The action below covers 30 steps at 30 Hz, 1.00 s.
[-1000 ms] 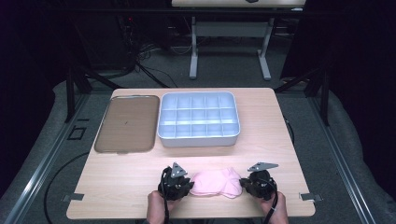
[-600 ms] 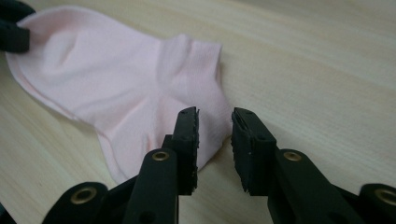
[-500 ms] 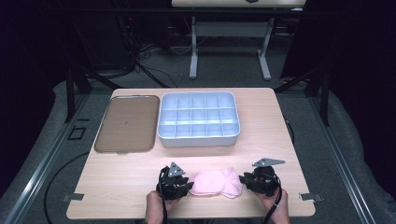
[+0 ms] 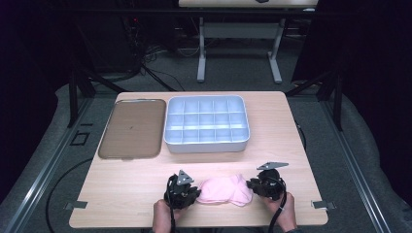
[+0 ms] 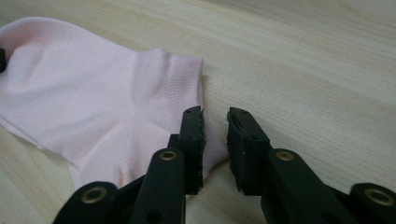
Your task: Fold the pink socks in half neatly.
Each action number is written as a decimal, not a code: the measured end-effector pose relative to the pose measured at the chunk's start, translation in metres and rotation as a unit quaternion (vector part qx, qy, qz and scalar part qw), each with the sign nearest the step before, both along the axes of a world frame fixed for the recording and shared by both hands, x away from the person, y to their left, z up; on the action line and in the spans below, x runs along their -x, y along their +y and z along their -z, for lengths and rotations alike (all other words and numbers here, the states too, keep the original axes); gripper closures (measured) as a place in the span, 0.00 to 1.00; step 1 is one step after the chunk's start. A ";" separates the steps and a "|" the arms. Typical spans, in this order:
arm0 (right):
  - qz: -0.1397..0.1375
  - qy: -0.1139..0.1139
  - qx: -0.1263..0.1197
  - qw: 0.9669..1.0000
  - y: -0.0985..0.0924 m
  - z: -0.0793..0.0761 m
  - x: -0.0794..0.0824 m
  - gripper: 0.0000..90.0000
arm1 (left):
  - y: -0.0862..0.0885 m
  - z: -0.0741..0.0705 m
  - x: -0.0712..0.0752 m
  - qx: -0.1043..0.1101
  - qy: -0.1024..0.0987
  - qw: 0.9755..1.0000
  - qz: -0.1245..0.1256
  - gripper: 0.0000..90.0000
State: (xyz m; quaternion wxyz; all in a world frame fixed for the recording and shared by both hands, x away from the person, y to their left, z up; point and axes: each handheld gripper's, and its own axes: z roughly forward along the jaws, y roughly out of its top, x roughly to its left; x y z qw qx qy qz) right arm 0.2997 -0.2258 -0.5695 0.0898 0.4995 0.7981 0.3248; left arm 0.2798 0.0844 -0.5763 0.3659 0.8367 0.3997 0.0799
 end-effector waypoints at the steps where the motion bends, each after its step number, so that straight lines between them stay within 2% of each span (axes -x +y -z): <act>1: 0.000 0.002 -0.001 1.000 0.000 0.000 0.000 0.89 | 0.000 0.000 0.000 0.001 -0.001 1.000 0.000 0.89; 5: 0.000 0.001 -0.006 1.000 0.000 0.001 0.001 0.95 | 0.001 0.001 0.001 0.006 0.000 1.000 -0.002 0.91; 12: 0.009 -0.007 -0.029 1.000 -0.003 -0.003 0.005 0.98 | 0.001 0.001 0.001 0.006 -0.001 1.000 -0.002 0.91; 16: 0.008 -0.015 -0.034 0.999 -0.004 -0.010 0.009 0.98 | 0.000 0.001 0.001 0.006 -0.003 1.000 -0.004 0.91; 20: -0.001 -0.030 -0.038 0.999 -0.001 -0.027 0.016 0.98 | 0.001 0.001 0.001 0.007 -0.001 1.000 -0.003 0.91; 26: -0.023 -0.052 -0.039 0.998 0.010 -0.045 0.023 0.98 | 0.001 0.001 0.000 0.009 0.000 1.000 -0.003 0.91; 30: -0.046 -0.065 -0.039 0.996 0.023 -0.054 0.027 0.98 | 0.001 0.002 0.000 0.010 0.000 1.000 -0.003 0.92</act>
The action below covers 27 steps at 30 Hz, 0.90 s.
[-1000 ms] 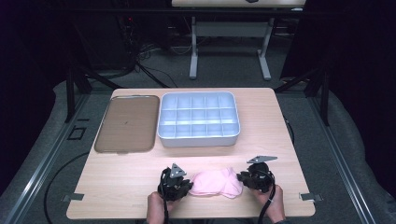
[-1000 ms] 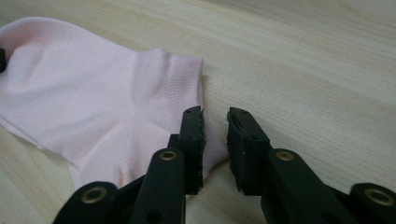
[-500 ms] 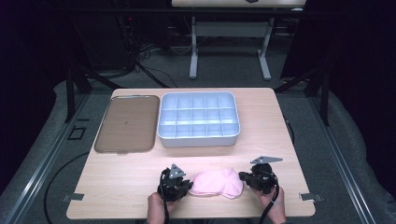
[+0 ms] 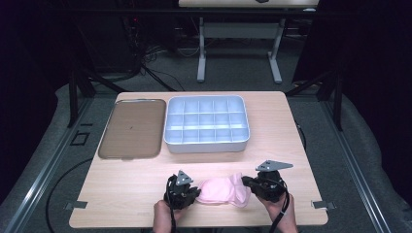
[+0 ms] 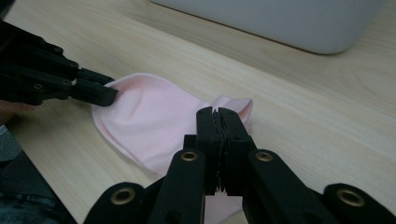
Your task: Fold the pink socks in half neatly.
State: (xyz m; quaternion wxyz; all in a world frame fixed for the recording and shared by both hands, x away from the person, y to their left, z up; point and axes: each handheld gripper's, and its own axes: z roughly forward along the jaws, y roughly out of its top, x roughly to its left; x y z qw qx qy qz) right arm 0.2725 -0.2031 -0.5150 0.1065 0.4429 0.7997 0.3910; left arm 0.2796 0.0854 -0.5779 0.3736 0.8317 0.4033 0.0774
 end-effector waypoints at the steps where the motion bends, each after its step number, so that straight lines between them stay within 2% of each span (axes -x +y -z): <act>1: -0.007 -0.003 0.004 1.000 0.003 -0.002 0.000 0.98 | 0.000 0.000 0.000 0.000 0.000 1.000 -0.001 0.92; 10: -0.049 -0.010 0.010 0.999 0.033 -0.006 -0.002 0.98 | 0.001 0.001 0.000 0.002 -0.002 1.000 0.001 0.92; 23: -0.090 -0.010 0.004 0.996 0.068 -0.003 -0.007 0.98 | 0.001 0.001 0.001 0.003 -0.003 1.000 0.000 0.92; 26: -0.097 -0.009 0.007 0.995 0.075 -0.001 -0.008 0.98 | 0.001 0.001 0.000 0.002 -0.007 1.000 0.004 0.90; 27: -0.099 -0.007 0.009 0.995 0.077 -0.001 -0.008 0.98 | 0.001 0.001 0.000 0.008 -0.005 1.000 0.008 0.85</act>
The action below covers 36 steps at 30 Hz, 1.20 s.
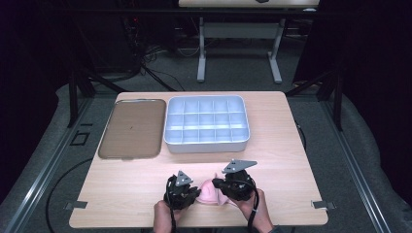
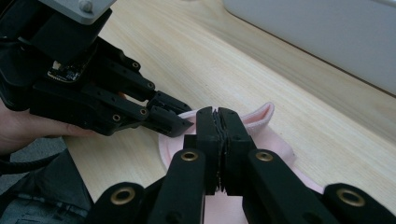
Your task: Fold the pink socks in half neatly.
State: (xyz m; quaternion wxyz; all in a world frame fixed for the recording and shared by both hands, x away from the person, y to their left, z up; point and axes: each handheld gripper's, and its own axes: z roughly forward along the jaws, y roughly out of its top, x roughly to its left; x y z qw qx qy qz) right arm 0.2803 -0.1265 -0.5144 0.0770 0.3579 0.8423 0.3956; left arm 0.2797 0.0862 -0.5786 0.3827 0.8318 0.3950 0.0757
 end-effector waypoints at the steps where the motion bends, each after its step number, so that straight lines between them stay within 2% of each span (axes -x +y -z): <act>1: -0.001 -0.001 0.000 1.000 0.002 0.001 0.000 0.98 | 0.001 0.000 0.000 0.000 0.001 1.000 0.000 0.80; 4: -0.004 0.000 0.003 1.000 0.004 0.001 -0.001 0.98 | 0.004 -0.003 0.001 0.009 -0.003 1.000 -0.002 0.71; 7: -0.004 -0.002 0.002 1.000 0.004 0.001 -0.001 0.98 | 0.007 -0.007 0.004 0.013 -0.012 1.000 -0.003 0.68; 9: -0.005 -0.002 0.002 1.000 0.005 0.001 -0.001 0.98 | 0.008 -0.008 0.005 0.011 -0.015 1.000 -0.005 0.70; 16: -0.012 -0.004 0.006 1.000 0.014 0.001 -0.002 0.98 | 0.009 -0.004 0.004 0.009 -0.010 1.000 -0.005 0.87; 19: -0.015 0.001 0.008 1.000 0.018 0.003 -0.003 0.98 | 0.009 -0.001 0.003 0.006 -0.009 1.000 -0.004 0.91; 28: -0.025 0.015 0.022 0.999 0.031 0.014 -0.010 0.98 | 0.010 0.002 0.002 0.012 -0.001 1.000 -0.010 0.92; 36: -0.034 0.028 0.024 0.999 0.042 0.025 -0.014 0.95 | 0.012 0.003 0.001 0.016 0.001 1.000 -0.013 0.88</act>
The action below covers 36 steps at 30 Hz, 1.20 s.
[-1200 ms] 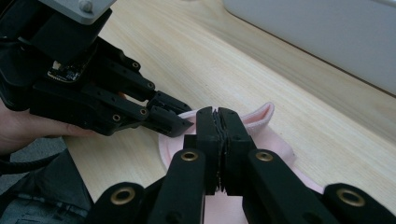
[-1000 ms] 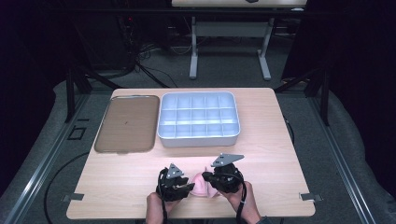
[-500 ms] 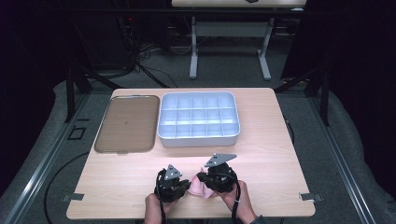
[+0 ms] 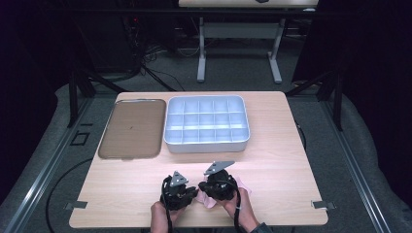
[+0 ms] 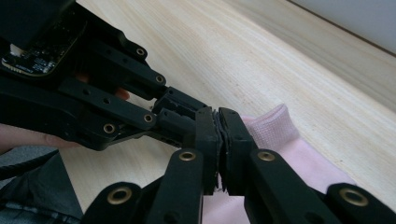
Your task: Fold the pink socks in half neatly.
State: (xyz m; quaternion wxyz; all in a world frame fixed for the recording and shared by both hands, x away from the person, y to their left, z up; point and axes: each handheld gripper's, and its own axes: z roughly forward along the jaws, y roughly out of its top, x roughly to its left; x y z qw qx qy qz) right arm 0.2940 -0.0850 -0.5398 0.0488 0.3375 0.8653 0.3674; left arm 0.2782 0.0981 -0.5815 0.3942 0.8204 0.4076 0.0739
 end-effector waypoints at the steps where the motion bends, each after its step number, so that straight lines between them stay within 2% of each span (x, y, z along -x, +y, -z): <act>1: -0.003 -0.001 -0.007 1.000 0.000 0.001 0.000 0.93 | 0.000 0.000 0.000 0.004 0.003 1.000 -0.002 0.87; 3: -0.008 -0.002 -0.017 1.000 -0.001 0.001 0.000 0.81 | 0.001 0.001 0.000 0.011 0.005 1.000 -0.004 0.87; 4: -0.008 -0.002 -0.019 1.000 -0.002 0.000 0.001 0.79 | 0.001 0.001 0.000 0.010 0.004 1.000 -0.003 0.87; 7: -0.004 -0.011 -0.032 0.999 -0.008 -0.003 0.002 0.76 | 0.001 0.001 0.000 0.011 0.004 1.000 -0.004 0.87; 10: 0.012 -0.016 -0.042 0.999 -0.018 -0.007 0.003 0.76 | 0.001 0.001 0.000 0.011 0.003 1.000 -0.004 0.87; 13: 0.037 -0.017 -0.034 0.999 -0.030 -0.006 0.001 0.77 | 0.001 0.001 0.001 0.012 0.003 1.000 -0.006 0.86; 17: 0.052 -0.007 0.012 0.999 -0.036 0.006 -0.002 0.78 | 0.004 0.000 0.001 0.017 0.006 1.000 -0.011 0.79; 20: 0.056 -0.008 0.030 0.998 -0.037 0.015 -0.001 0.79 | 0.008 -0.002 0.003 0.020 0.003 1.000 -0.014 0.77; 26: 0.051 -0.014 0.049 0.997 -0.036 0.022 0.002 0.78 | 0.015 -0.012 0.005 0.031 -0.008 0.999 -0.027 0.72; 30: 0.049 -0.013 0.050 0.997 -0.035 0.023 0.002 0.76 | 0.012 -0.020 0.004 0.033 -0.016 0.999 -0.022 0.65; 34: 0.044 -0.015 0.048 0.998 -0.035 0.023 0.002 0.74 | 0.003 -0.021 0.001 0.015 -0.018 1.000 -0.009 0.63; 36: 0.044 -0.014 0.043 0.998 -0.036 0.022 0.003 0.73 | -0.001 -0.019 -0.001 0.007 -0.013 1.000 -0.006 0.63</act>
